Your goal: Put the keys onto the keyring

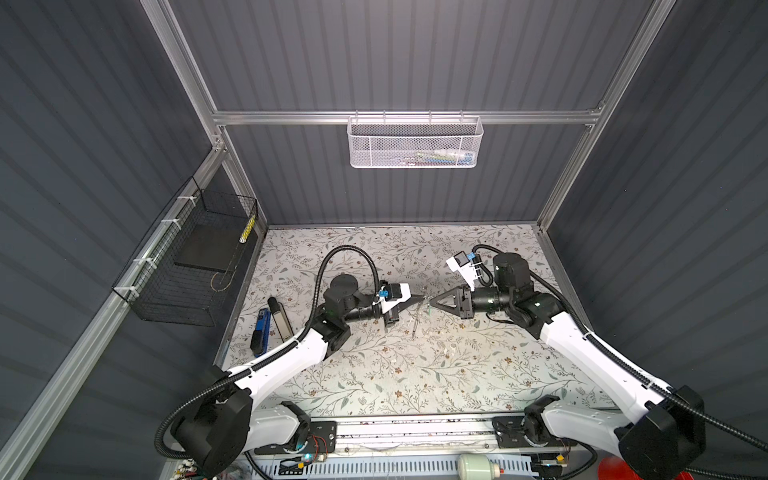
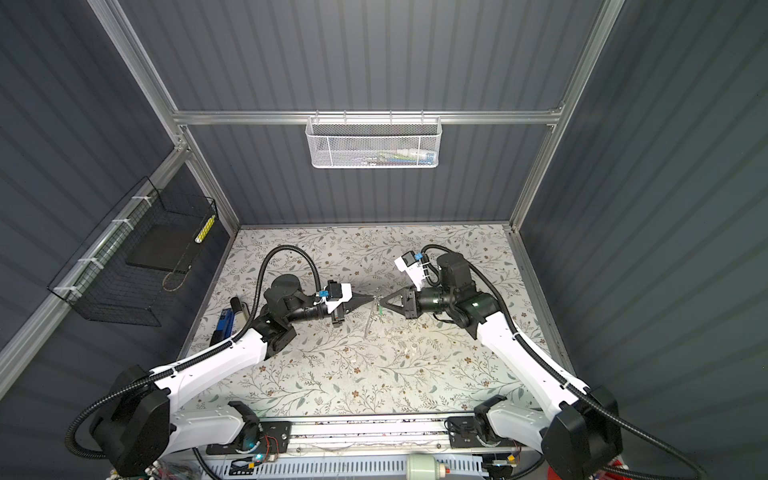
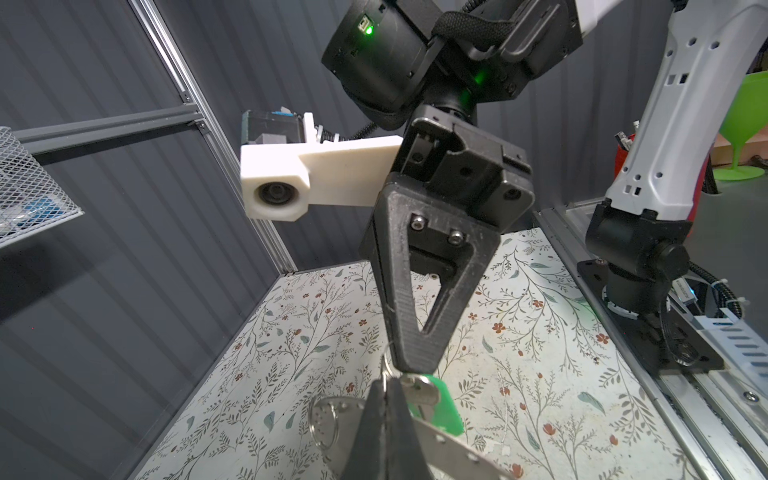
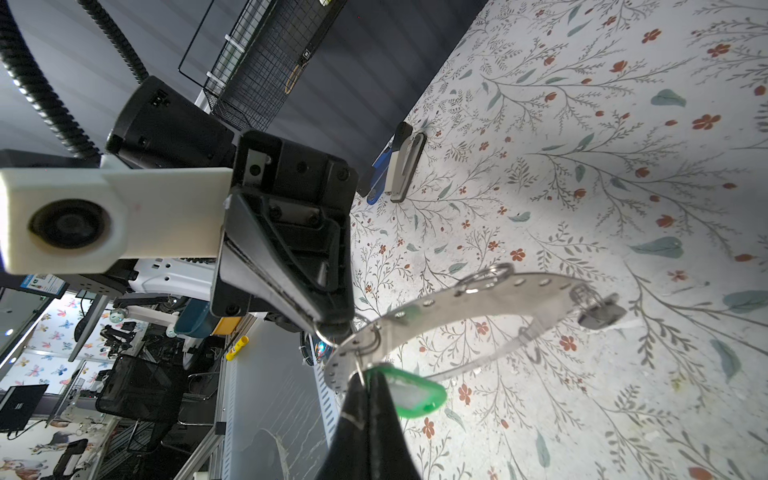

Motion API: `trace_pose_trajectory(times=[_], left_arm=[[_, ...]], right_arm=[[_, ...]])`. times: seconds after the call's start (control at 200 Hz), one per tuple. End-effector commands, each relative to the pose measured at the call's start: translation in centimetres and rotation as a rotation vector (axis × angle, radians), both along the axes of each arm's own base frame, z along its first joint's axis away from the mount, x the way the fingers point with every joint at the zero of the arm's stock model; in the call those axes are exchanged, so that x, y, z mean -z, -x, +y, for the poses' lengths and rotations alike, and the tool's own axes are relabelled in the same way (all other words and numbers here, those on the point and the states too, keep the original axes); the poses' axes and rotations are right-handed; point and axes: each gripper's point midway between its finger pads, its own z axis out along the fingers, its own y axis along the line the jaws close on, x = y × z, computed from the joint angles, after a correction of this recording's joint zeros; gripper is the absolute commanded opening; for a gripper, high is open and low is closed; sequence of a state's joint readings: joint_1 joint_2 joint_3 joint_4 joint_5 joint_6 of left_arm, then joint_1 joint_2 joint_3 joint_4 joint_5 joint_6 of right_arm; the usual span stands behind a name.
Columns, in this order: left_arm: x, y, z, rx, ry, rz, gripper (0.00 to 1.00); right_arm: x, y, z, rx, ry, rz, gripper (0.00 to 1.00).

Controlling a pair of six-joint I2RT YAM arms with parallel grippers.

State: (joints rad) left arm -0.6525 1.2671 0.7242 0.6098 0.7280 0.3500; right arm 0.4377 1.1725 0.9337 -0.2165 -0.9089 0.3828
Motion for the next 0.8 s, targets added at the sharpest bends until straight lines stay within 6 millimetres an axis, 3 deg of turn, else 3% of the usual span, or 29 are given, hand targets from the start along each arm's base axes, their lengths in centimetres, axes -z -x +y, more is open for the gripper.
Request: trace_pose_trajectory(times=[0.0, 0.405, 0.66, 0.795], left_arm=[[-4.4, 1.3, 0.3, 0.066, 0.112, -0.138, 0.00], [-3.2, 2.1, -0.3, 0.149, 0.069, -0.105, 0.00], [-3.5, 2.1, -0.6, 0.165, 0.090, -0.093, 0.00], [-3.9, 1.6, -0.6, 0.147, 0.113, -0.093, 0.00]], right_arm=[[2.7, -1.6, -1.4, 0.102, 0.084, 0.111, 0.00], [-0.1, -2.5, -1.2, 0.105, 0.064, 0.030, 0.00], [0.4, -2.6, -0.6, 0.063, 0.070, 0.061, 0.00], [2.0, -2.4, -0.6, 0.066, 0.085, 0.131, 0.00]])
